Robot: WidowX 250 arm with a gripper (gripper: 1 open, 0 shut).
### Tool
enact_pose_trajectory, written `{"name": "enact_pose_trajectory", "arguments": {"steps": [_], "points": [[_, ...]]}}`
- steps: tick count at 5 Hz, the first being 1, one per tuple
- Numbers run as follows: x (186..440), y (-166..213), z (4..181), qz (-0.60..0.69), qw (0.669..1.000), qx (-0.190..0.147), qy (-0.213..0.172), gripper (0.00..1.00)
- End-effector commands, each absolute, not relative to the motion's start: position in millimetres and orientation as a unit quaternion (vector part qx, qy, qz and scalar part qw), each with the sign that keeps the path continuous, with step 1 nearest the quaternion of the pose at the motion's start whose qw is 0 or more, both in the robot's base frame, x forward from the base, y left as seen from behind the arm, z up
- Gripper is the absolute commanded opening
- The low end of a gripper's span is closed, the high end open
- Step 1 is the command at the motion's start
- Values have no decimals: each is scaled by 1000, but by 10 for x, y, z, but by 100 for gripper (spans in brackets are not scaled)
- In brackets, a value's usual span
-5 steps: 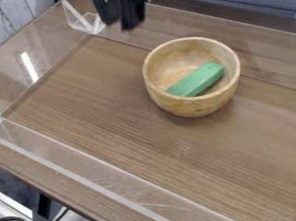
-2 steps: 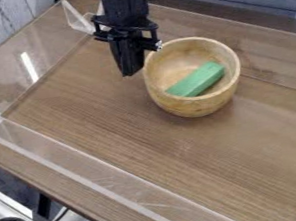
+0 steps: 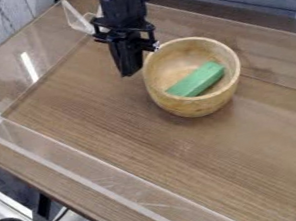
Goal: Put the green block in the brown bowl
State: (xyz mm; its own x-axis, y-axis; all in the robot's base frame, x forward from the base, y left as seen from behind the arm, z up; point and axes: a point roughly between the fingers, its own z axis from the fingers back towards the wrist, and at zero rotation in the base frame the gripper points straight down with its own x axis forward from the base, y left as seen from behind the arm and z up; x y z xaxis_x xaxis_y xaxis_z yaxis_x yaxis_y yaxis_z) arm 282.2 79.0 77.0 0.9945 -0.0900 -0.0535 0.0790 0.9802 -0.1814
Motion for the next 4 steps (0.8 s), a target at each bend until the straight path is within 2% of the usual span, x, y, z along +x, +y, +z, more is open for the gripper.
{"name": "enact_pose_trajectory", "arguments": {"steps": [1,3,4], "points": [[2993,983,876,-17,997,-71,2,0],[3005,1075,841,-3,998,-62,16,0],[3016,1146,868,4,999,-44,29,0]]}}
